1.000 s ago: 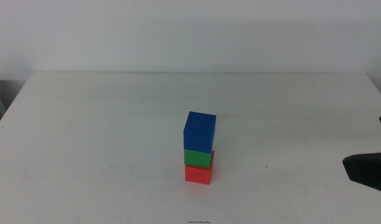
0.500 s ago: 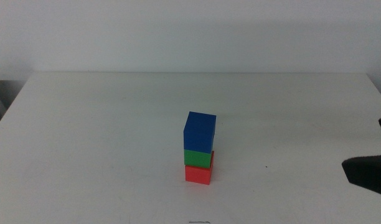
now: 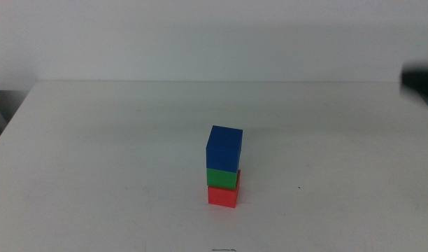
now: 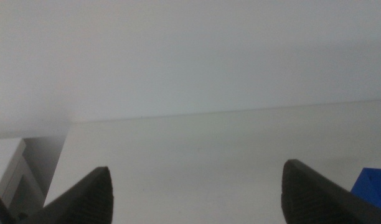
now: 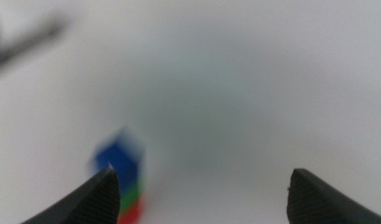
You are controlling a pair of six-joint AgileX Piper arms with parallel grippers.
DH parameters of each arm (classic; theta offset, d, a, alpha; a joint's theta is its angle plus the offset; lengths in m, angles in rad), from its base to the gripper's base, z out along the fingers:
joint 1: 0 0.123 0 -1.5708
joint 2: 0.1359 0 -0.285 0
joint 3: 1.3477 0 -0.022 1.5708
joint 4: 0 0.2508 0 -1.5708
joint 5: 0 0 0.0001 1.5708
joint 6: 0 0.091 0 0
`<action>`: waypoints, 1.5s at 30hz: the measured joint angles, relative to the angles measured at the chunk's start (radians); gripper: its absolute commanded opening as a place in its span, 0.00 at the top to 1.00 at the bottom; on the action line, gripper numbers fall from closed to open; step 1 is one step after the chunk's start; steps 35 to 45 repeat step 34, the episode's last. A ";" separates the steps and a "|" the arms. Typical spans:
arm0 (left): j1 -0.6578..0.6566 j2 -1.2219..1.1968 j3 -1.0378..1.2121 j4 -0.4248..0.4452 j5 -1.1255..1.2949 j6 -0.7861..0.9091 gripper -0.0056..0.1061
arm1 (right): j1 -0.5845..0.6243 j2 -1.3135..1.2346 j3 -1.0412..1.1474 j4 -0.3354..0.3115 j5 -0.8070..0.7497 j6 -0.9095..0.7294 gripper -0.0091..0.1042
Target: Stack red cubes first, then green, then blue cubes in a specific spot.
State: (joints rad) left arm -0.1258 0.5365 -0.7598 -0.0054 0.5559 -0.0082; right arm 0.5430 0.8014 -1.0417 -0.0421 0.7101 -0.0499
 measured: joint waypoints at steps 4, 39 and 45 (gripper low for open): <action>0.000 -0.088 0.115 0.000 -0.115 0.000 0.14 | -0.140 -0.058 0.127 0.042 -0.349 0.000 0.28; 0.000 -0.548 0.789 0.005 -0.460 0.000 0.14 | -0.541 -0.810 1.070 0.097 -0.572 0.000 0.28; 0.000 -0.548 0.789 0.005 -0.460 0.000 0.14 | -0.541 -0.810 1.070 0.097 -0.572 0.000 0.28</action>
